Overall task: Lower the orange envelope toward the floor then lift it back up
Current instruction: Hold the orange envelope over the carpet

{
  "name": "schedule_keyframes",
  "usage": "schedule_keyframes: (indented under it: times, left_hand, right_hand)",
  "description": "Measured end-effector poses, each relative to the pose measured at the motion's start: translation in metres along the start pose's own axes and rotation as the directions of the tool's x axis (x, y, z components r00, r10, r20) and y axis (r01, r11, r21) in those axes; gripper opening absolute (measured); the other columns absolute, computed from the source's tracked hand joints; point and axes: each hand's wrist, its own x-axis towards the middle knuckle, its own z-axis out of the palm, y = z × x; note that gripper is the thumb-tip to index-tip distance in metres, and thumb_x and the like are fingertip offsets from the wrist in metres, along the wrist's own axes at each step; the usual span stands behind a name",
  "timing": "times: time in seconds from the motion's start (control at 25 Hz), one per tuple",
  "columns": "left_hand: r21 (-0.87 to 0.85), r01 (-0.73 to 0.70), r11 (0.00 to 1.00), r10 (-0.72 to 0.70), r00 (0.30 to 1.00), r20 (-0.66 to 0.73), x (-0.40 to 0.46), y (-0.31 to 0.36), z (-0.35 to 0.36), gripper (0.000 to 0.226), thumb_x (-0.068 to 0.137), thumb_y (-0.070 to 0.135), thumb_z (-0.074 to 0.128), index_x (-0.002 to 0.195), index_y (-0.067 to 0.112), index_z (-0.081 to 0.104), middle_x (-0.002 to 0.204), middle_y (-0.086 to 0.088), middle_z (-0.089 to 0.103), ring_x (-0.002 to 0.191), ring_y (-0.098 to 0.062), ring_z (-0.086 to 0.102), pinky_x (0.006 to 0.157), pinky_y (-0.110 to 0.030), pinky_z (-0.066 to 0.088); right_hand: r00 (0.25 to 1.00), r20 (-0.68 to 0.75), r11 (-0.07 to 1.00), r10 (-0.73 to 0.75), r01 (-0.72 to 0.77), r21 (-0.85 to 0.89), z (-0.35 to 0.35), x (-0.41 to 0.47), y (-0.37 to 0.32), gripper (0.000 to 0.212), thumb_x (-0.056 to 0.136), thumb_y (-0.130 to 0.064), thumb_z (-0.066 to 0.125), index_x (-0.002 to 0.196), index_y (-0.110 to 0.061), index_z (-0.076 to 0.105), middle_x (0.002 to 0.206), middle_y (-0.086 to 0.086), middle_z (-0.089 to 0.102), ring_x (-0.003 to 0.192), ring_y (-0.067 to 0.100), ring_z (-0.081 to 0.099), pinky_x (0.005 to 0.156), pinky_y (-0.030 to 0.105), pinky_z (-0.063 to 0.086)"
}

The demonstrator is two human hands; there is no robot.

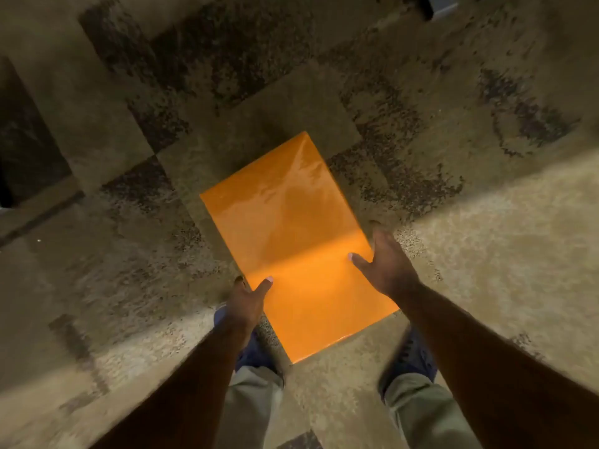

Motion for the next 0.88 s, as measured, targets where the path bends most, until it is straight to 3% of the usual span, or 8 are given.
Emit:
schedule_keyframes:
  times: [0.04,0.12,0.24,0.44,0.56,0.72,0.88]
  left_hand:
    - [-0.057,0.018,0.998,-0.016,0.999,0.031,0.003,-0.004,0.003,0.081,0.087,0.048,0.063,0.148,0.004,0.034,0.139,-0.019,0.053,0.118,-0.032,0.057,0.102,-0.045,0.044]
    - [-0.152,0.082,0.985,-0.067,0.992,0.103,0.008,-0.008,0.008,0.078,0.086,0.046,0.066,0.148,0.009,0.035,0.147,-0.015,0.048,0.129,-0.036,0.050,0.107,-0.049,0.042]
    - [-0.221,0.139,0.965,-0.113,0.986,0.124,0.012,-0.015,0.011,0.071,0.084,0.035,0.072,0.143,0.009,0.040,0.141,-0.015,0.054,0.126,-0.037,0.052,0.104,-0.050,0.043]
    - [-0.277,0.073,0.958,-0.048,0.994,0.095,0.014,-0.024,0.009,0.049,0.084,0.010,0.072,0.129,0.004,0.054,0.124,-0.018,0.066,0.111,-0.037,0.063,0.092,-0.050,0.051]
    - [-0.289,-0.012,0.957,0.037,0.996,0.083,0.007,-0.027,0.004,0.051,0.083,0.003,0.071,0.131,0.004,0.053,0.122,-0.015,0.066,0.103,-0.032,0.065,0.078,-0.038,0.052]
    - [-0.305,-0.120,0.945,0.135,0.990,0.029,0.006,-0.019,-0.005,0.057,0.083,0.007,0.073,0.136,0.007,0.050,0.125,-0.009,0.063,0.111,-0.030,0.061,0.091,-0.044,0.051]
    - [-0.326,-0.233,0.916,0.229,0.972,-0.052,0.001,0.008,-0.001,0.058,0.083,0.006,0.072,0.137,0.010,0.050,0.123,-0.006,0.062,0.114,-0.028,0.059,0.104,-0.051,0.046]
  right_hand:
    - [0.999,0.021,1.000,0.031,-0.031,0.000,0.004,0.003,0.005,0.083,0.087,-0.044,0.064,0.148,-0.005,0.023,0.154,0.016,0.033,0.137,0.033,0.038,0.107,0.049,0.039]
    - [0.996,0.073,0.996,0.059,-0.064,0.066,0.011,0.007,0.012,0.078,0.084,-0.042,0.068,0.143,-0.007,0.032,0.147,0.015,0.042,0.133,0.032,0.043,0.105,0.046,0.041]
    - [0.993,0.094,0.970,0.075,-0.094,0.225,0.022,0.005,0.015,0.055,0.078,-0.034,0.075,0.124,-0.017,0.049,0.123,0.007,0.060,0.112,0.027,0.058,0.091,0.038,0.048]
    - [0.991,0.027,0.944,0.129,-0.131,0.303,0.028,0.006,0.006,0.056,0.070,-0.029,0.082,0.117,-0.020,0.052,0.105,-0.003,0.062,0.098,0.021,0.060,0.081,0.032,0.045]
    - [0.992,0.076,0.959,0.098,-0.115,0.259,0.019,0.005,-0.001,0.065,0.065,-0.023,0.086,0.120,-0.019,0.051,0.105,-0.003,0.061,0.099,0.021,0.059,0.079,0.030,0.044]
    - [0.996,0.082,0.970,0.031,-0.050,0.236,0.000,0.013,-0.020,0.069,0.062,-0.021,0.087,0.121,-0.022,0.052,0.104,-0.005,0.060,0.101,0.022,0.060,0.078,0.029,0.043]
    - [1.000,0.012,0.967,-0.024,0.020,0.253,-0.026,0.033,-0.036,0.083,0.059,-0.017,0.089,0.131,-0.014,0.048,0.119,0.007,0.063,0.110,0.029,0.059,0.087,0.033,0.048]
